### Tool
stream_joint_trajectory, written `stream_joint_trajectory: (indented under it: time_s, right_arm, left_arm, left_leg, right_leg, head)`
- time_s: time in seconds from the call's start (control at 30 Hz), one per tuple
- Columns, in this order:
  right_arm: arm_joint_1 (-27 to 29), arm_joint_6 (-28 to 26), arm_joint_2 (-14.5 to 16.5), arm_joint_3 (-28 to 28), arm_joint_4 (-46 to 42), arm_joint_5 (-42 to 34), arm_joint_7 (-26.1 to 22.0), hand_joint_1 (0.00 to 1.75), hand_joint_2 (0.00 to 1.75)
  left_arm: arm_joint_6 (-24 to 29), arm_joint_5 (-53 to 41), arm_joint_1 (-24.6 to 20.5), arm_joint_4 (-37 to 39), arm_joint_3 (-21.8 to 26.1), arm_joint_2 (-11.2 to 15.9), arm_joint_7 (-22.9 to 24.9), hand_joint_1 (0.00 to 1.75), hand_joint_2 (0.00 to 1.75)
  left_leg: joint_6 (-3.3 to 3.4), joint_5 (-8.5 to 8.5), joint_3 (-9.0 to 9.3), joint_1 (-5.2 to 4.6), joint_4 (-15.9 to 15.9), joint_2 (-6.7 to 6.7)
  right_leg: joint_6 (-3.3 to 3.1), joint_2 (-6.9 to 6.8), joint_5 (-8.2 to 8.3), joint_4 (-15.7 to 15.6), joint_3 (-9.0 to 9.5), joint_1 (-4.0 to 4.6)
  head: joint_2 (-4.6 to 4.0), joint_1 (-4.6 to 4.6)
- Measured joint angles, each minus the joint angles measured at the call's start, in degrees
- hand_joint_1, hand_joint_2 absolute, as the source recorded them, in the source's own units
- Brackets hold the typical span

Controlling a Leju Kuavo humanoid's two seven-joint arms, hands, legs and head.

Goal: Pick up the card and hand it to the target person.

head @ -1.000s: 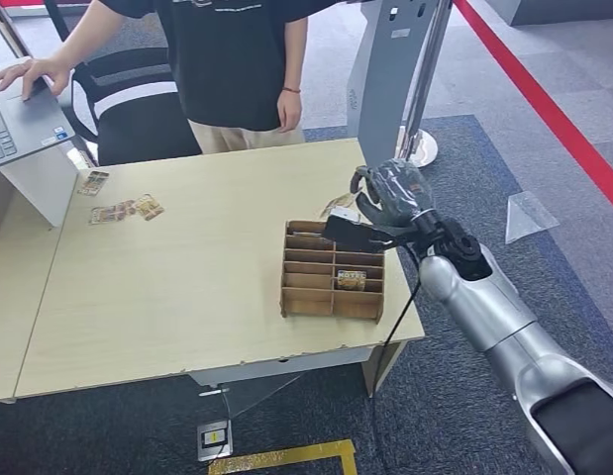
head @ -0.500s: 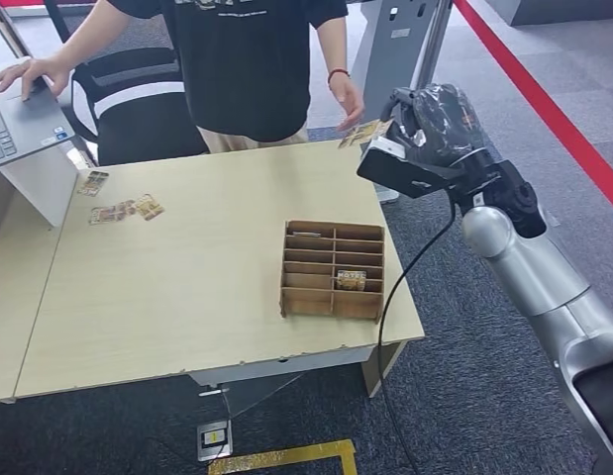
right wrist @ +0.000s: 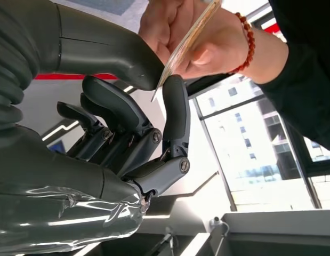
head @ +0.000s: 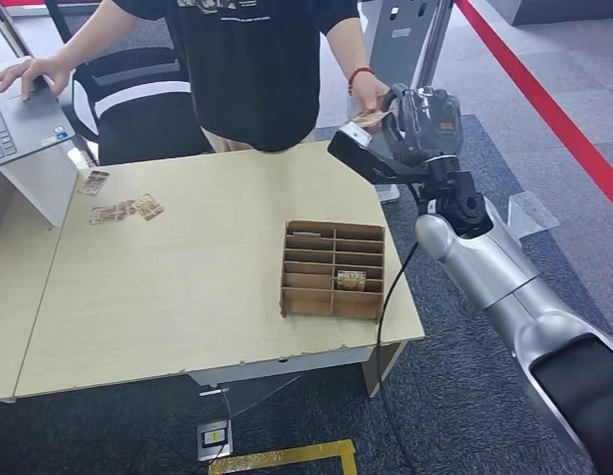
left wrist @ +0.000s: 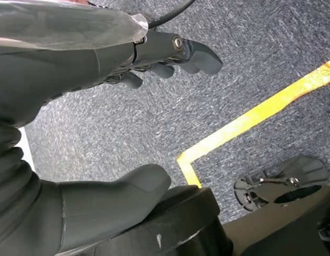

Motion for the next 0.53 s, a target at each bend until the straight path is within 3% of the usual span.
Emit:
stream_joint_trajectory:
  time_s: [0.3, 0.43, 0.53]
  right_arm:
    - [-4.23, -0.61, 6.2, 3.67, 13.73, 5.23, 4.51, 1.71, 1.75]
    - [-5.66, 0.08, 7.54, 4.82, 17.75, 6.8, 5.65, 0.03, 1.75]
    - [-6.01, 0.07, 7.96, 5.27, 19.28, 7.01, 5.07, 0.0, 1.75]
  left_arm:
    - [0.03, 0.0, 0.07, 0.0, 0.01, -0.13, 0.54, 0.0, 1.75]
    - [-0.11, -0.14, 0.11, 0.01, 0.0, -0.13, 0.84, 0.0, 1.75]
    - [-0.19, -0.26, 0.14, 0.01, 0.0, -0.12, 0.87, 0.0, 1.75]
  left_leg:
    - [-0.01, 0.01, -0.01, 0.0, 0.01, -0.04]
    - [0.0, 0.01, -0.01, 0.0, 0.02, -0.06]
    - [0.0, 0.01, -0.01, -0.01, 0.02, -0.06]
  right_leg:
    - [0.0, -0.04, 0.0, 0.0, -0.01, 0.0]
    - [0.0, -0.06, 0.0, -0.01, -0.01, 0.0]
    - [0.0, -0.06, -0.01, -0.02, -0.01, 0.0]
  head:
    - [0.01, 0.0]
    - [0.0, -0.01]
    - [0.0, -0.01]
